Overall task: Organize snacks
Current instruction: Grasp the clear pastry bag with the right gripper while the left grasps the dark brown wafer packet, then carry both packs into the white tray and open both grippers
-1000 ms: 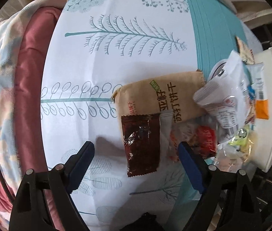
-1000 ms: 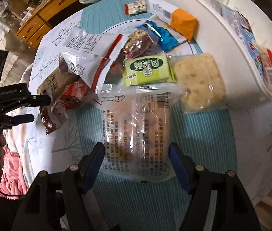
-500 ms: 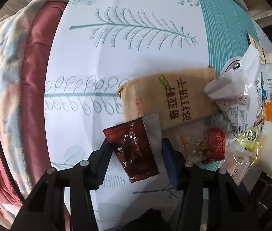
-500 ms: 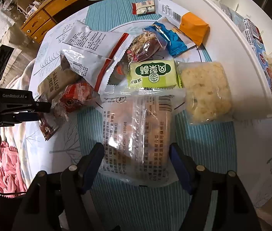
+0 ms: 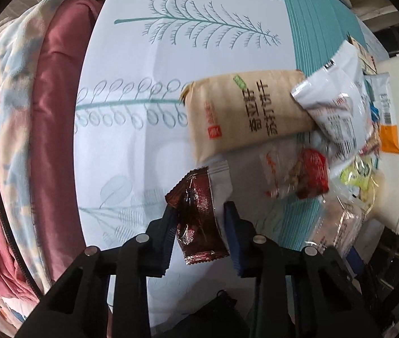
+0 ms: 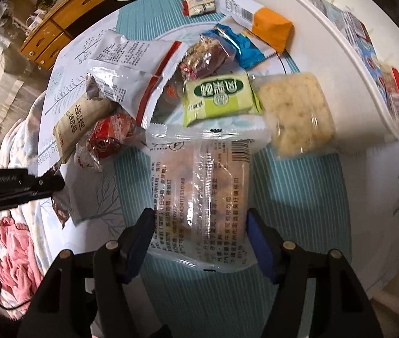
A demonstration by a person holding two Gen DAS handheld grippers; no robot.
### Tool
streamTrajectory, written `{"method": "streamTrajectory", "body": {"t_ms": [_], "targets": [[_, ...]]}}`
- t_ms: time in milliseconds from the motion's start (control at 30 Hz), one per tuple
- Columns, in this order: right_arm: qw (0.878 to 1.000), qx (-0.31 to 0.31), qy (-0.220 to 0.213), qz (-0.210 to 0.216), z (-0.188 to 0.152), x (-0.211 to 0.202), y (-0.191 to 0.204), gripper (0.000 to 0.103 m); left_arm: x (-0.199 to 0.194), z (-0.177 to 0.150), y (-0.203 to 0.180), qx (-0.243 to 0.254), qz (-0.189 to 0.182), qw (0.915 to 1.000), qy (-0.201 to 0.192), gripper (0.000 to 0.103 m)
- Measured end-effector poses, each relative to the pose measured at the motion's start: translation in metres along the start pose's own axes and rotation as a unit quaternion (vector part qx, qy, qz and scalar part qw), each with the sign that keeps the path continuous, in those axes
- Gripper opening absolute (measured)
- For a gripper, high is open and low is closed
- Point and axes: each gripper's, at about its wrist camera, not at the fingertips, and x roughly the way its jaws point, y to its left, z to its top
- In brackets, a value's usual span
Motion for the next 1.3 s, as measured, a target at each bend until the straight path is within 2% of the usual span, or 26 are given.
{"method": "streamTrajectory", "body": {"t_ms": [333,533,900,1100,1300], "targets": [[0.996,0.085,0.025,0.031,-0.025,-0.009,0.001,0.065,-0.024,-0.037,0.014,0.024,-0.022,0.9995,-0.005,0.031],[0.994,0.104,0.014,0.042,-0.041,-0.024,0.012,0.065,-0.051,-0.059,0.016,0.048,-0.038,0.9979,-0.023,0.031],[0.99,0.111,-0.056,0.058,-0.052,-0.078,0.021,0.065,-0.104,-0.098,-0.001,0.111,-0.077,0.9891,-0.06,0.031],[0.987,0.109,-0.097,0.064,-0.042,-0.107,0.009,0.065,-0.124,-0.108,-0.025,0.136,-0.098,0.9831,-0.073,0.031],[0.985,0.09,-0.138,0.05,-0.032,-0.134,-0.014,0.065,-0.141,-0.113,-0.061,0.159,-0.112,0.9772,-0.084,0.031]]}}
